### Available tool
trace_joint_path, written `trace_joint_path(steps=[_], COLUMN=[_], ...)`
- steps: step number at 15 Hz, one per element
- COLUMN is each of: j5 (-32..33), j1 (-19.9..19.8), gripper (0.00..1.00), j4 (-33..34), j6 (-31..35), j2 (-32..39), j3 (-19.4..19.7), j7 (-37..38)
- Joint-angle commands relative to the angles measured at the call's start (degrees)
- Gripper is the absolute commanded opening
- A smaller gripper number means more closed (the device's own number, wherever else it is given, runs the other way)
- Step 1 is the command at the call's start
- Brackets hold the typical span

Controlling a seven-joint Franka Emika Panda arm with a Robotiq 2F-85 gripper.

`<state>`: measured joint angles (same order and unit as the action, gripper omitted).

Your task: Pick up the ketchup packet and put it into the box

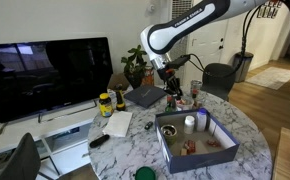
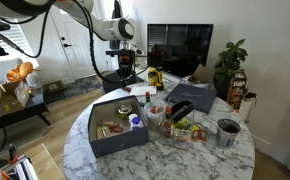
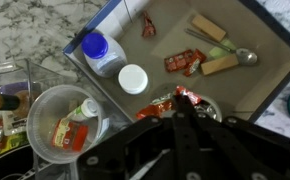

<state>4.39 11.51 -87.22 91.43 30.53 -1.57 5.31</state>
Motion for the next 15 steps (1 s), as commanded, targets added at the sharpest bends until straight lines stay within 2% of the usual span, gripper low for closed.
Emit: trace_joint_path(steps=[1, 3, 6, 8, 10, 12, 15], j5=[-3.19, -5.97, -8.58, -7.25, -4.84, -1.42, 0.41], j1=[-0.01, 0.7, 1.75, 2.99, 4.05, 4.74, 4.11], gripper=[0.0, 0.0, 0.0, 0.0, 0.0, 0.0, 0.0], j4=[-13.21, -16.63, -19.32, -19.12, -16.76, -14.07, -10.48], j6=[-0.97, -0.61, 7.12, 15.27, 18.73, 17.15, 8.74], j2=[-9.69, -10.43, -8.11, -5.38, -2.14, -0.1, 1.79], j3=[-4.05, -5.45, -6.46, -6.45, -5.76, -4.52, -3.82], j7=[-0.34, 3.2, 7.57, 10.28, 12.11, 13.18, 11.1])
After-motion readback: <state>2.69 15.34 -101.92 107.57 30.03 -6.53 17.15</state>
